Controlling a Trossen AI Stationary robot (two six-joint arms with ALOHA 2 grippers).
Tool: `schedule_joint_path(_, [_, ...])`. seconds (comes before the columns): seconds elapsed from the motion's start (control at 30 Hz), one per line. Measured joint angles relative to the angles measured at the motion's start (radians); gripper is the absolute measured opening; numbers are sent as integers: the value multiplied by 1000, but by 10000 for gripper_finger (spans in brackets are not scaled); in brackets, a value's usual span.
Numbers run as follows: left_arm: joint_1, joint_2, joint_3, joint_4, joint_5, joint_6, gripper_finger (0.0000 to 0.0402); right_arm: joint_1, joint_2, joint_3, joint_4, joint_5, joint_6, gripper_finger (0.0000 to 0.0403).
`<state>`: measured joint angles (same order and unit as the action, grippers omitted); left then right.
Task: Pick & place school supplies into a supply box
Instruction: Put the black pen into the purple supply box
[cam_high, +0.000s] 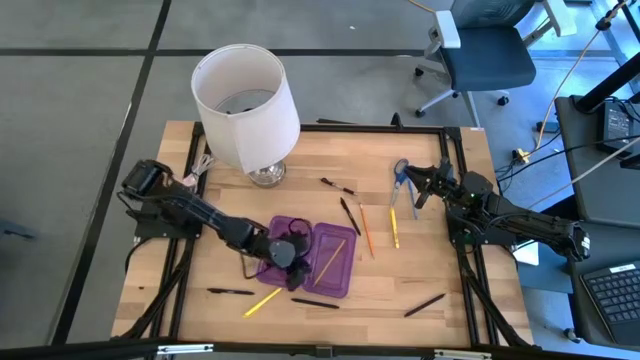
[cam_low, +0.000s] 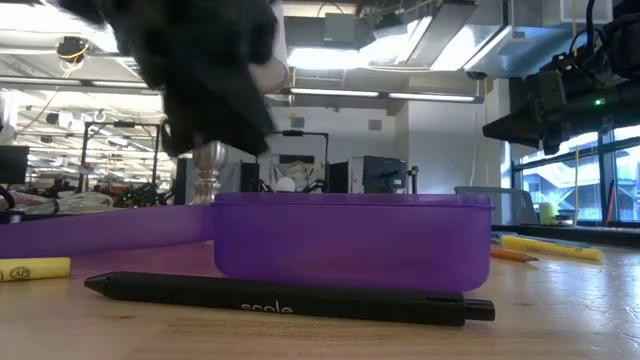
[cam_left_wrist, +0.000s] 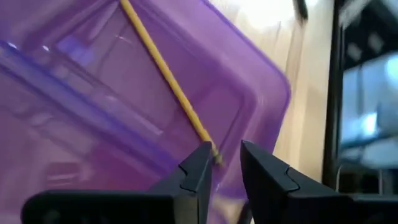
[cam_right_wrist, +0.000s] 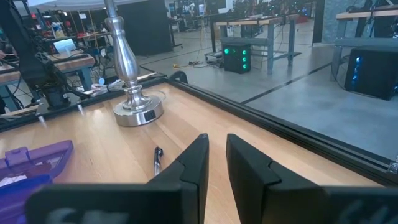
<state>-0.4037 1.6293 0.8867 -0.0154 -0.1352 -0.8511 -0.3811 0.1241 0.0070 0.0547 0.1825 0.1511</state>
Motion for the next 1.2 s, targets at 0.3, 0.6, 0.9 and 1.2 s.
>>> schedule_joint_path(0.3, [-192, -178, 0, -476, -26, 79, 82, 0, 0, 0, 0, -1, 1, 62])
schedule_joint_path(0.6, [-444, -147, 0, -708, -27, -177, 79, 0, 0, 0, 0, 0, 1, 62])
schedule_joint_path(0.9, [-589, -105, 0, -719, -27, -368, 84, 0, 0, 0, 0, -1, 4, 62])
schedule_joint_path(1.2, [-639, -66, 0, -720, -27, -375, 80, 0, 0, 0, 0, -1, 4, 62])
